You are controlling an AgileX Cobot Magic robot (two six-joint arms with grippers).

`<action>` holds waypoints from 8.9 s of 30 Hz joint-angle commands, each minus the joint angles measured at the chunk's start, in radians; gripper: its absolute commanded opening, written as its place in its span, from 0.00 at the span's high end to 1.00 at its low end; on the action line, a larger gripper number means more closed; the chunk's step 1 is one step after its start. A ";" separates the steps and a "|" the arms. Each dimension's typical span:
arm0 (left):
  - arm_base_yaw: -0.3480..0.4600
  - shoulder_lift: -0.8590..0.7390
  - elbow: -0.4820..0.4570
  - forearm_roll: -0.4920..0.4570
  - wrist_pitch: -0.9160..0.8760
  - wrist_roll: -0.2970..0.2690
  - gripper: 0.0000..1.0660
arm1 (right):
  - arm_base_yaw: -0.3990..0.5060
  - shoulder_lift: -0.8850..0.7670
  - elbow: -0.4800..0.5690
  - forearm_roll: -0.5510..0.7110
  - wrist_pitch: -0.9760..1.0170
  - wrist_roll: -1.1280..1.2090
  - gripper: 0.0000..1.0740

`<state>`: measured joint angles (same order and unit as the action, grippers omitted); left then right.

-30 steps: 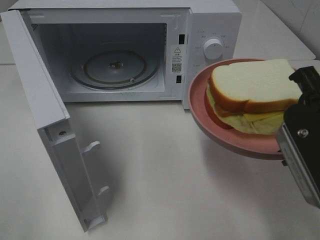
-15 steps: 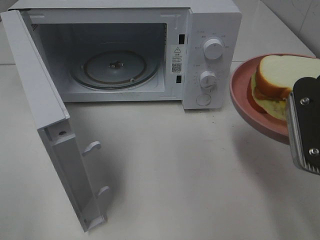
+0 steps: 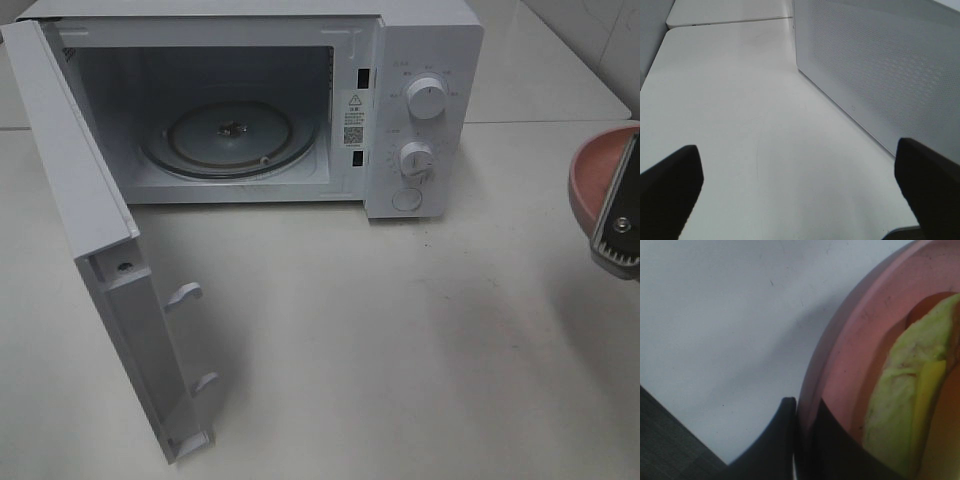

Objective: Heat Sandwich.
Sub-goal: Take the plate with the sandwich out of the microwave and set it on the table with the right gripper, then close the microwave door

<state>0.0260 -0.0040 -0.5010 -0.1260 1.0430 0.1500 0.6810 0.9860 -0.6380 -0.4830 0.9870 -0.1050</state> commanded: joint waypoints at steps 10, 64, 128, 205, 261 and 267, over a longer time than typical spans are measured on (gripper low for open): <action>-0.005 -0.026 0.003 -0.009 -0.011 -0.002 0.05 | -0.003 -0.008 0.005 -0.040 0.060 0.261 0.99; -0.005 -0.026 0.003 -0.009 -0.011 -0.002 0.05 | -0.347 0.420 0.005 -0.251 -0.250 0.647 0.99; -0.005 -0.026 0.003 -0.009 -0.011 -0.002 0.05 | -0.379 0.785 0.005 -0.524 -0.506 0.997 0.82; -0.005 -0.026 0.003 -0.009 -0.011 -0.002 0.05 | -0.574 -0.872 0.096 0.389 0.152 0.205 0.29; -0.005 -0.026 0.003 -0.010 -0.011 -0.002 0.05 | -0.670 -1.016 0.133 0.415 0.052 0.187 0.29; -0.005 -0.026 0.003 -0.012 -0.011 -0.002 0.05 | -0.670 -1.016 0.133 0.415 0.052 0.187 0.29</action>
<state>0.0260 -0.0040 -0.5010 -0.1270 1.0430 0.1500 0.0180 -0.0030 -0.5050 -0.0650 1.0480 0.0880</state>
